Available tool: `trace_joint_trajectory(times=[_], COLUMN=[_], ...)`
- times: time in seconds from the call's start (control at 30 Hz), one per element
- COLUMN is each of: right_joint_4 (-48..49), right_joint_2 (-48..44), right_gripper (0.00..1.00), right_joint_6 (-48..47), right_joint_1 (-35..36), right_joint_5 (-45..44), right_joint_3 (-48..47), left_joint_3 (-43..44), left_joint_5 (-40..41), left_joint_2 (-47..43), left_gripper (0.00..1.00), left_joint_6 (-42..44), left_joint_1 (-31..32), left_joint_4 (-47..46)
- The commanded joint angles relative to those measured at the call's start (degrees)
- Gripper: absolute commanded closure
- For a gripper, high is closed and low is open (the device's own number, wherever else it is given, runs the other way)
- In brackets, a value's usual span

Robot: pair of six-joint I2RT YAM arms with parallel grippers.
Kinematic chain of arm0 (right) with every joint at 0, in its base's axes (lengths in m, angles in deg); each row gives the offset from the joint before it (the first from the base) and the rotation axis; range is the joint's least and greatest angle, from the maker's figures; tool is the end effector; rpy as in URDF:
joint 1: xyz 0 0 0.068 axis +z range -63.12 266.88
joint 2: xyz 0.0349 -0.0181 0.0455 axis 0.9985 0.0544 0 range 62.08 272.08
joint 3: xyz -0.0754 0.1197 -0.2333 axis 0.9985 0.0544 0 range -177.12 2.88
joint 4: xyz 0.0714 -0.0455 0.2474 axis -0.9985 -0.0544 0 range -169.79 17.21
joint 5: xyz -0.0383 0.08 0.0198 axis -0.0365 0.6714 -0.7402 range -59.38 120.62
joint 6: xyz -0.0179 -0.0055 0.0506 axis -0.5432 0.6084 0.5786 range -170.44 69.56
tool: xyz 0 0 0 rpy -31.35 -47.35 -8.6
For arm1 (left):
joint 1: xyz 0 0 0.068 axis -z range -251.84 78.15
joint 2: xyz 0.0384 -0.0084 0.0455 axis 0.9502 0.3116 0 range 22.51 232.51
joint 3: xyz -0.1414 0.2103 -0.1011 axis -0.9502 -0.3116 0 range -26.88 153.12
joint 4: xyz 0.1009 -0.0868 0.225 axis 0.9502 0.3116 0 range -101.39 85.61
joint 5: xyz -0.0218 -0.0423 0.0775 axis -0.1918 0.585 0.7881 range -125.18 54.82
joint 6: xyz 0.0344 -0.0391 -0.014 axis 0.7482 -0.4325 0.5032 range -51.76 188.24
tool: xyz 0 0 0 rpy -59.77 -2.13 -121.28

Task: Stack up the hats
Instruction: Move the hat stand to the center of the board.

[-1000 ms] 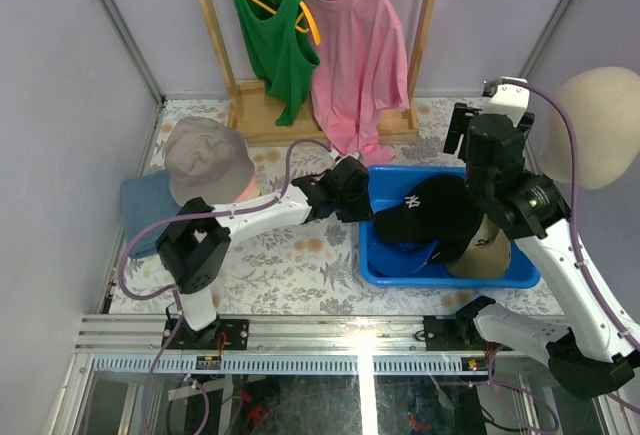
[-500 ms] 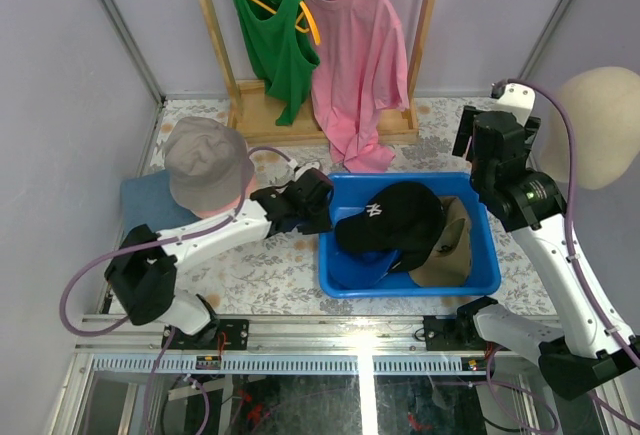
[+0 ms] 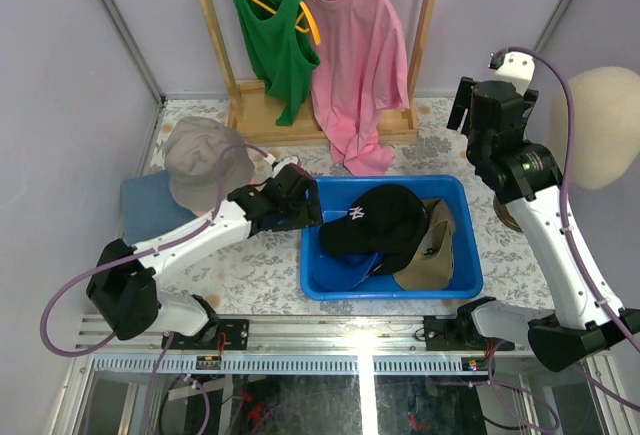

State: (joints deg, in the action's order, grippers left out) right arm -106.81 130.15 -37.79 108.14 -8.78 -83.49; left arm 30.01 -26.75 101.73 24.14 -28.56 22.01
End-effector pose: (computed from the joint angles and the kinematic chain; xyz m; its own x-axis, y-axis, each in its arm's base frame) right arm 0.2252 0.0633 0.4648 -0.1830 0.1103 -0.9769 0.3375 0.9403 0.0429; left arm 0.2084 -0.1892 0.2450 -0.8622 -0.1335 -0.4886 0.0252 0.9521 -0.3048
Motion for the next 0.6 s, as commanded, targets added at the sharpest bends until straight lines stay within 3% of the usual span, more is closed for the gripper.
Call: trace_joint_trajectory(times=[0.0, 0.2, 0.33, 0.57], right_joint_4=[1.86, 1.14, 1.19, -4.04], right_joint_2=[2.33, 7.82, 11.65, 21.81], right_gripper=[0.18, 0.17, 0.17, 0.18], right_joint_6=[0.23, -2.47, -3.43, 2.7], right_joint_1=[-0.6, -1.07, -3.44, -18.46], right_joint_5=[0.11, -5.31, -6.68, 3.25], right_joint_3=[-6.86, -19.13, -28.45, -44.0], left_joint_3=[8.55, 23.67, 36.08, 61.15], left_joint_5=[0.73, -1.54, -6.13, -10.91], left_joint_2=[-2.68, -1.14, 5.86, 24.31], left_gripper=[0.27, 0.26, 0.26, 0.26], left_joint_6=[0.89, 2.89, 5.9, 10.08], left_joint_1=[-0.03, 0.11, 0.1, 0.59], left_joint_4=[1.85, 1.55, -2.85, -4.45])
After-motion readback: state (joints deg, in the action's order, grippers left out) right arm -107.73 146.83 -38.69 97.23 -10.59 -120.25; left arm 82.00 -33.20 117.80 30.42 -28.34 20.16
